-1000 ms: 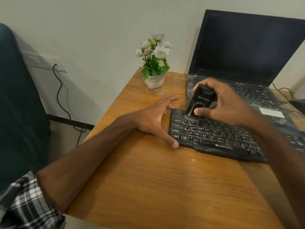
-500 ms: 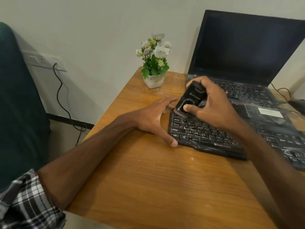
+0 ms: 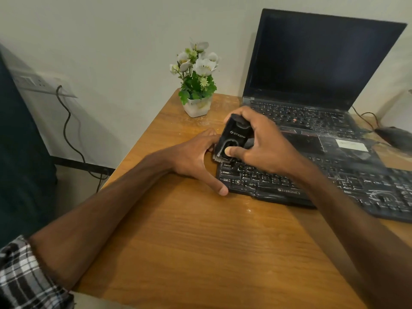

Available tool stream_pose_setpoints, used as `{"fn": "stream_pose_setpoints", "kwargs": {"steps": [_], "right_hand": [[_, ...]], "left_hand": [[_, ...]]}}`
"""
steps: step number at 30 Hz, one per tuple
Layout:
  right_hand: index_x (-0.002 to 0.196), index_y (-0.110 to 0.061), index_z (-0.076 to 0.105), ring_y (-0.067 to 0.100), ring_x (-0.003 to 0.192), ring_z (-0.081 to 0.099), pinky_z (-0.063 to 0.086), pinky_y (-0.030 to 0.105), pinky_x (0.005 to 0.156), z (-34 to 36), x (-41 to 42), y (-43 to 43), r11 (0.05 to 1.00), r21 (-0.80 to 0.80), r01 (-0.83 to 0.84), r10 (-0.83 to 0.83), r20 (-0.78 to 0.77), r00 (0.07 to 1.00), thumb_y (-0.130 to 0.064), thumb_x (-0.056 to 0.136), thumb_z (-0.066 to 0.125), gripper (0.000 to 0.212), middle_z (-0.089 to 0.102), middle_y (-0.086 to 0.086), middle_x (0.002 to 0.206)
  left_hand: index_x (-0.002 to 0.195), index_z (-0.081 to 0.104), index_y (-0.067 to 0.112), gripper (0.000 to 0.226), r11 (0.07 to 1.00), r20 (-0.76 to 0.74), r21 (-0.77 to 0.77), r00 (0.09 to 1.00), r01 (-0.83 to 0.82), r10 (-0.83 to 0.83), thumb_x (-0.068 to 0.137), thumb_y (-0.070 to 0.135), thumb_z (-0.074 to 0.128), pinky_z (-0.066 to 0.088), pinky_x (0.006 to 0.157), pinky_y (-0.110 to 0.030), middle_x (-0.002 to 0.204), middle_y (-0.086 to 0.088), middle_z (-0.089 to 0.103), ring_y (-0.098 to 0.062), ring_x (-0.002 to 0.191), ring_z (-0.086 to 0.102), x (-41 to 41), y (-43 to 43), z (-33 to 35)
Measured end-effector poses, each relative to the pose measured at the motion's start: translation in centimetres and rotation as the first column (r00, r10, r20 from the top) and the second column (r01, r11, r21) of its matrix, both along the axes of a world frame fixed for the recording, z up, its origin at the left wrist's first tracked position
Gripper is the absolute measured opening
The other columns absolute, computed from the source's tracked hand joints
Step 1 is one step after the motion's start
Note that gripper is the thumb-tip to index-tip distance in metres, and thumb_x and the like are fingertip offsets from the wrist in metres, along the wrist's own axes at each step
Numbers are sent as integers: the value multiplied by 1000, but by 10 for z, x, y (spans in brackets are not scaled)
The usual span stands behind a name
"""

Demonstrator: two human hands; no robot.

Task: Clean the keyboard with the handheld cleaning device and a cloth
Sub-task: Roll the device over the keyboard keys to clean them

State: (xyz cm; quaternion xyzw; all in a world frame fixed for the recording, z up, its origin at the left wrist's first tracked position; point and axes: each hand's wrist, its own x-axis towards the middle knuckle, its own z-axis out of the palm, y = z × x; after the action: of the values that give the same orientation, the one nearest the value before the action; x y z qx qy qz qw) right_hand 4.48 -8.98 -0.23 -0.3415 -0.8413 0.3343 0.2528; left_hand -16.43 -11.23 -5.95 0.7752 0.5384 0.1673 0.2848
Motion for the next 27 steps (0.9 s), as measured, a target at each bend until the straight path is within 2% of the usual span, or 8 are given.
{"fn": "stream_pose_setpoints", "kwargs": {"steps": [7, 10, 13, 17, 20, 22, 25, 27], "right_hand": [[126, -17, 50, 17, 100, 65, 62, 37, 79, 21, 1, 11, 995, 64, -81, 61, 271, 961, -9, 77, 82, 59, 62, -1, 112], [127, -15, 47, 13, 94, 63, 60, 32, 78, 36, -3, 15, 974, 144, -175, 89, 467, 880, -13, 79, 81, 59, 60, 0, 110], [127, -12, 47, 17, 98, 62, 58, 30, 83, 57, -8, 20, 965, 134, -226, 100, 610, 786, -13, 80, 79, 56, 60, 4, 110], [115, -19, 49, 15, 92, 63, 57, 26, 74, 63, -19, 20, 966, 183, -182, 80, 459, 885, -11, 76, 81, 51, 61, -1, 101], [119, -19, 50, 13, 96, 63, 60, 31, 79, 46, -25, 13, 976, 163, -141, 76, 350, 933, -11, 75, 82, 55, 61, -2, 106], [122, -16, 50, 15, 98, 64, 61, 33, 79, 33, -23, 10, 977, 159, -142, 84, 328, 941, -9, 75, 81, 57, 61, -1, 108], [122, -18, 49, 13, 98, 64, 58, 22, 69, 26, -12, 12, 986, 122, -110, 68, 304, 950, -7, 77, 81, 57, 60, -5, 108], [125, -17, 50, 14, 100, 65, 57, 22, 71, 26, -3, 15, 992, 87, -91, 60, 313, 948, -7, 77, 81, 58, 61, -3, 111]], "left_hand": [[148, 43, 40, 122, 1000, 13, 22, 1000, 14, -15, 43, 81, 89, 43, 115, -41, 141, 14, 41, -10, 132, 42, -1, 3, -3], [153, 37, 41, 128, 999, 15, 34, 1000, 26, -26, 43, 83, 88, 42, 116, -41, 150, 14, 37, -10, 138, 39, -1, 3, -5], [152, 39, 38, 127, 1000, 21, 11, 1000, 9, -9, 43, 81, 88, 43, 114, -37, 140, 17, 40, -2, 129, 41, 0, 1, -4], [155, 31, 38, 130, 999, 52, 26, 998, 24, -26, 47, 75, 93, 41, 118, -43, 153, 14, 36, -11, 139, 39, -1, 3, -6], [157, 26, 36, 133, 999, 125, 15, 991, 41, -43, 49, 67, 97, 39, 120, -42, 157, 15, 36, -9, 142, 40, -1, 2, -5], [155, 28, 35, 131, 999, 126, 29, 991, 46, -49, 49, 67, 98, 41, 119, -41, 155, 15, 38, -9, 141, 42, -1, 4, -6], [151, 35, 37, 127, 999, 87, 31, 996, 23, -26, 45, 76, 94, 45, 114, -41, 148, 14, 42, -10, 136, 45, -3, 6, -8], [148, 41, 36, 121, 1000, 42, 18, 999, 13, -14, 46, 78, 90, 45, 107, -32, 136, 17, 44, -2, 126, 45, -3, 5, -7]]}}
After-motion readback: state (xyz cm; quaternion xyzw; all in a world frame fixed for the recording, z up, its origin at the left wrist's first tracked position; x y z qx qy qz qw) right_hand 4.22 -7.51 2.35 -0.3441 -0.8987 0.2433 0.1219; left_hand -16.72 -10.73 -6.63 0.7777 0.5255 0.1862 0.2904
